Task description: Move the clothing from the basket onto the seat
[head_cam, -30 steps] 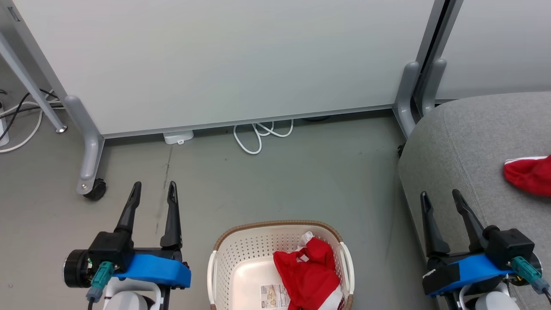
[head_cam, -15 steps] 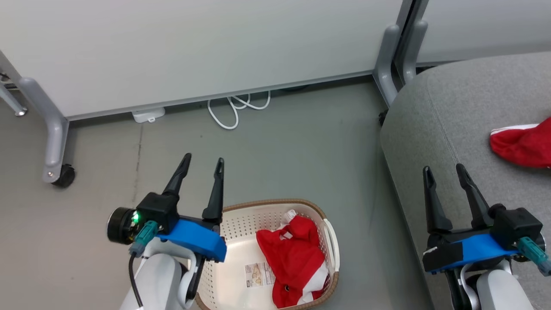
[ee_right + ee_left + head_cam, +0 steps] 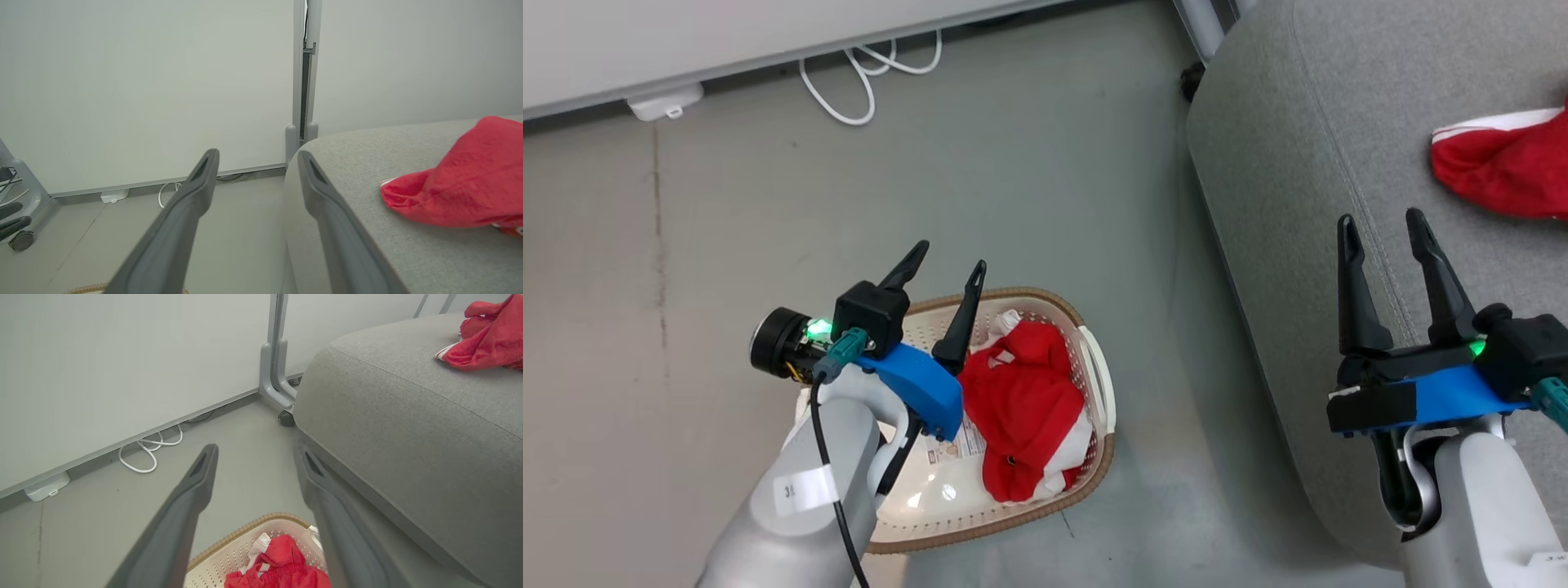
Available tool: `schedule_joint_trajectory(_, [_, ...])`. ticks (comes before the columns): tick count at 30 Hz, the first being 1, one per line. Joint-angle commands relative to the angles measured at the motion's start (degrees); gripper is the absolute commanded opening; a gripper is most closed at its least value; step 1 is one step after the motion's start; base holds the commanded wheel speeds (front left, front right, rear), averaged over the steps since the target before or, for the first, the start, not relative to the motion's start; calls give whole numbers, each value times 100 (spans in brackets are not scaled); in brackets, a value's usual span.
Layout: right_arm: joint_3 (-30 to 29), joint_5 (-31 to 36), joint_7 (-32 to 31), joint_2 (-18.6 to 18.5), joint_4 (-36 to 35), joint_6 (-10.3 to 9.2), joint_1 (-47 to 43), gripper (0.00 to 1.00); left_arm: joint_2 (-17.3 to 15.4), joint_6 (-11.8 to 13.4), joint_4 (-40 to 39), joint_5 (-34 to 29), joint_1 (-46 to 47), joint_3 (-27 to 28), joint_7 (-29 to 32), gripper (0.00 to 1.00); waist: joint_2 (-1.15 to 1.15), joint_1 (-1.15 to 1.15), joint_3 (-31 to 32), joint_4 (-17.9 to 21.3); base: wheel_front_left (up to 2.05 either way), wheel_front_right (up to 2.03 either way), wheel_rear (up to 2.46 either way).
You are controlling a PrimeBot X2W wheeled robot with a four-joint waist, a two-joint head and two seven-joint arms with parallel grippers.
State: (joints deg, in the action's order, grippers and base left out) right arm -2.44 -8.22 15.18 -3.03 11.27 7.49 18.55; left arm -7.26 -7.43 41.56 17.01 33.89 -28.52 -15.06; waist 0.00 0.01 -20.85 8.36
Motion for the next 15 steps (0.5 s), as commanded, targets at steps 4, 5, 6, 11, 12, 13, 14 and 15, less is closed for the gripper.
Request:
schedule_joint_trajectory(4, [5, -36, -5, 19, -121, 1, 252, 100, -94, 0, 489, 282, 501, -378, -17, 100, 0, -1, -623, 278, 0, 0, 0])
schedule_joint_trajectory(5, [8, -49, -5, 20, -138, 1, 296, 100, -99, 0, 610, 339, 586, -492, -17, 100, 0, -1, -706, 291, 0, 0, 0])
schedule_joint_trajectory(6, [21, -59, -5, 19, -166, 1, 334, 100, -107, -1, 702, 395, 683, -573, -17, 100, 0, -1, -809, 311, 0, 0, 0])
schedule_joint_trajectory(11, [92, -120, -4, 20, -263, 1, 587, 100, -140, -1, 1254, 688, 1081, -1016, -6, 100, 0, -1, -1298, 364, 0, 0, 0])
schedule_joint_trajectory(12, [102, -126, -5, 19, -272, 1, 640, 100, -134, -1, 1384, 752, 1152, -1098, -2, 100, 0, -1, -1379, 369, 0, 0, 0])
schedule_joint_trajectory(13, [112, -136, -4, 18, -297, 1, 686, 100, -121, -1, 1520, 821, 1231, -1172, 41, 100, 0, -1, -1467, 372, 0, 0, 0])
schedule_joint_trajectory(14, [127, -141, -5, 19, -310, 1, 740, 100, -118, -1, 1628, 860, 1309, -1263, 73, 100, 0, -1, -1559, 375, 0, 0, 0])
schedule_joint_trajectory(15, [143, -149, -4, 19, -336, 1, 790, 100, -113, -1, 1721, 921, 1390, -1341, 101, 100, 0, -1, -1651, 377, 0, 0, 0])
